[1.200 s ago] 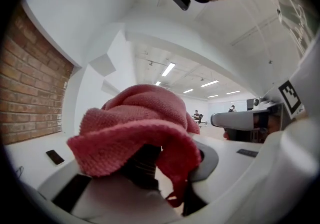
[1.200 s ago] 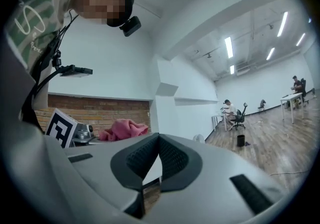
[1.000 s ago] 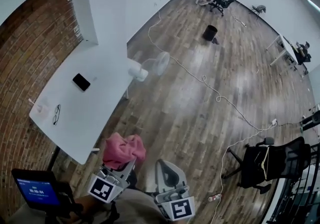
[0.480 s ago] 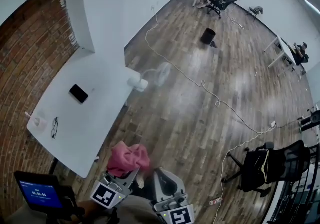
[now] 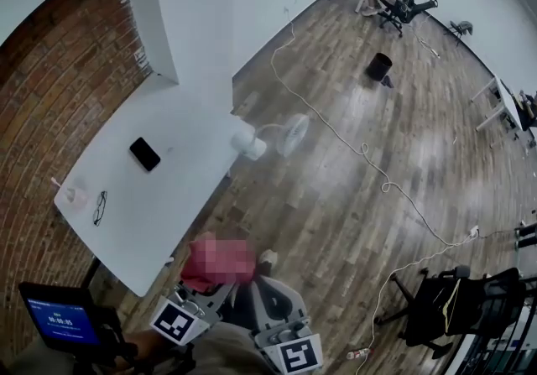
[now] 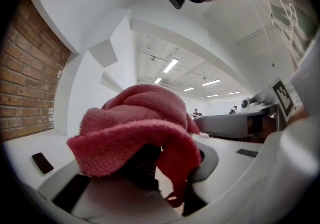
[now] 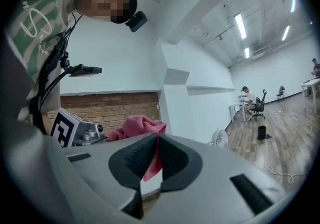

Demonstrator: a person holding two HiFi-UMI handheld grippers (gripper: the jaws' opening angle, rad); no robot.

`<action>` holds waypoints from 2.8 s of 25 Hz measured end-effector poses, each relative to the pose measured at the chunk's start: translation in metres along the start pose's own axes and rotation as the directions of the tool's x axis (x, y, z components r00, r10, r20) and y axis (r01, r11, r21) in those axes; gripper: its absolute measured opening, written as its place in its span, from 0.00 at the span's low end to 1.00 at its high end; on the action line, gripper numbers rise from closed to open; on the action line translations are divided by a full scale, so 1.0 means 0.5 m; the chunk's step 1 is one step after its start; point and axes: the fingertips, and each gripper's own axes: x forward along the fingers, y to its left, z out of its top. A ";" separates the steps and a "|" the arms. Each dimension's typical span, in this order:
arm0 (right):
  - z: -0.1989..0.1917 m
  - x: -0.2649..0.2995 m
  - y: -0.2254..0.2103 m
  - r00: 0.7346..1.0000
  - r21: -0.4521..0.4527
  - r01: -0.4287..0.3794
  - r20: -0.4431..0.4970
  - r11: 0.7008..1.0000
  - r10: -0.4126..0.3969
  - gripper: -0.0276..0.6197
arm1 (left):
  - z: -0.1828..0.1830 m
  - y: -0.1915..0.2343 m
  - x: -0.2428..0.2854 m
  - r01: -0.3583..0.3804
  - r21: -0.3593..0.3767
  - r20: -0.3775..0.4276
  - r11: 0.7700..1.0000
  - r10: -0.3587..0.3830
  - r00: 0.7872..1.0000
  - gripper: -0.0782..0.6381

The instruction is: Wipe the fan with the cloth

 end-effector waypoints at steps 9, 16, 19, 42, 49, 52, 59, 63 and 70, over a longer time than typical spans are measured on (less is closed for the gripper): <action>0.048 0.088 -0.178 0.997 0.005 -0.075 0.009 0.997 0.075 0.11 | 0.030 0.048 0.177 -0.063 0.069 0.009 0.996 0.063 0.998 0.19; 0.081 0.134 -0.351 0.997 -0.081 0.069 0.049 0.994 -0.065 0.11 | 0.062 0.081 0.312 -0.179 0.122 0.060 0.976 0.173 0.983 0.19; 0.079 0.160 -0.392 0.993 -0.089 0.103 0.068 0.991 -0.097 0.11 | 0.058 0.100 0.349 -0.228 0.110 0.049 0.967 0.224 0.973 0.19; 0.022 0.268 -0.456 0.993 -0.082 0.121 0.017 0.989 -0.120 0.12 | 0.059 0.176 0.449 -0.372 0.156 0.108 0.915 0.359 0.927 0.19; -0.021 0.303 -0.505 0.993 -0.085 0.115 -0.012 0.990 -0.117 0.30 | -0.007 0.236 0.467 -0.412 0.132 0.039 0.902 0.410 0.911 0.19; -0.023 0.323 -0.519 0.993 -0.081 0.118 -0.001 0.990 -0.119 0.30 | -0.027 0.257 0.475 -0.429 0.124 0.028 0.895 0.429 0.903 0.19; 0.037 0.315 -0.434 0.981 -0.143 -0.144 0.109 0.979 0.160 0.45 | -0.079 0.246 0.487 -0.380 0.120 0.007 0.917 0.382 0.924 0.20; 0.009 0.328 -0.408 0.968 -0.121 -0.245 0.022 0.962 0.249 0.64 | -0.083 0.227 0.489 -0.355 0.127 0.015 0.926 0.357 0.934 0.20; -0.033 0.344 -0.402 0.952 -0.092 -0.303 -0.076 0.949 0.297 0.66 | -0.083 0.194 0.505 -0.299 0.146 0.033 0.943 0.297 0.954 0.21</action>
